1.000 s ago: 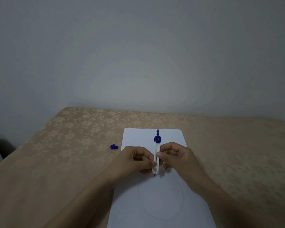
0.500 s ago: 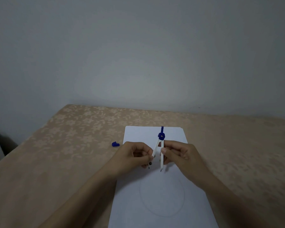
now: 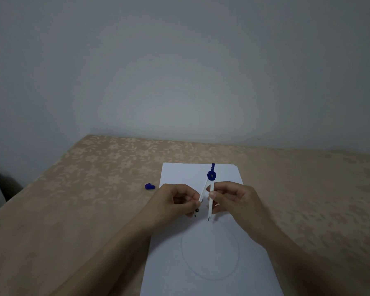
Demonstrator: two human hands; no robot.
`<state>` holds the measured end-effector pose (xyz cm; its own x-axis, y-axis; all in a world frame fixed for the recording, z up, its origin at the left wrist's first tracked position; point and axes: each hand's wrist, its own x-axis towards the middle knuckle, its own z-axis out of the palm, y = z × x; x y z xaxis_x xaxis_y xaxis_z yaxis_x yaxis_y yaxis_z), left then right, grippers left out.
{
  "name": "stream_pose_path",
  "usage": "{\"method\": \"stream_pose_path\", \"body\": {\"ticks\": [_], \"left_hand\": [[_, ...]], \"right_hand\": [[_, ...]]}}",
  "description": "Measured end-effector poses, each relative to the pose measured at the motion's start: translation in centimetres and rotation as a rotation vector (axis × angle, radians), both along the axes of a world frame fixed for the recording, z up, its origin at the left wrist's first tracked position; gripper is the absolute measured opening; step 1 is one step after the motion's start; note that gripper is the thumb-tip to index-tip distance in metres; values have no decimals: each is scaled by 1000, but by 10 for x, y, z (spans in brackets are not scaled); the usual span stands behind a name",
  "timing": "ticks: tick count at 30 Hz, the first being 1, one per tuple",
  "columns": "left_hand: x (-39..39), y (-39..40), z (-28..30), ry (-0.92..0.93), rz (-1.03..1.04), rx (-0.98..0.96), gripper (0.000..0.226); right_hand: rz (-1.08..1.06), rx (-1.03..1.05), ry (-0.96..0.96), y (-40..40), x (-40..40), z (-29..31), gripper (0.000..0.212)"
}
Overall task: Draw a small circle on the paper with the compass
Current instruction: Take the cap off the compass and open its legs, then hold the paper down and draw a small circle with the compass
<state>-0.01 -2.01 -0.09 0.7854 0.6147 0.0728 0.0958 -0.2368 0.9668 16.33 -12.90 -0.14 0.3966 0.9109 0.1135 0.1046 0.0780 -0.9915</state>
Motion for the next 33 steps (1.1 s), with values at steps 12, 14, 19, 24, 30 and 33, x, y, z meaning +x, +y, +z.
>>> {"method": "stream_pose_path", "body": {"ticks": [12,14,19,24,30,33], "left_hand": [[1,0,-4,-9,-5,-34,4],[0,0,-5,-12,-11,-43,5],[0,0,-4,-9,-7,-40,5],[0,-3,0,69,-67,140,19],[4,-3,10,-4,-60,190,12],[16,16,14,8,30,220,13]], "right_hand": [[-13,-12,-3,3,0,-4,10],[-14,-11,2,3,0,-4,10],[10,-6,12,2,2,-1,13],[2,55,82,0,16,18,18],[-7,79,23,-4,36,37,11],[-83,124,49,3,52,49,15]]}}
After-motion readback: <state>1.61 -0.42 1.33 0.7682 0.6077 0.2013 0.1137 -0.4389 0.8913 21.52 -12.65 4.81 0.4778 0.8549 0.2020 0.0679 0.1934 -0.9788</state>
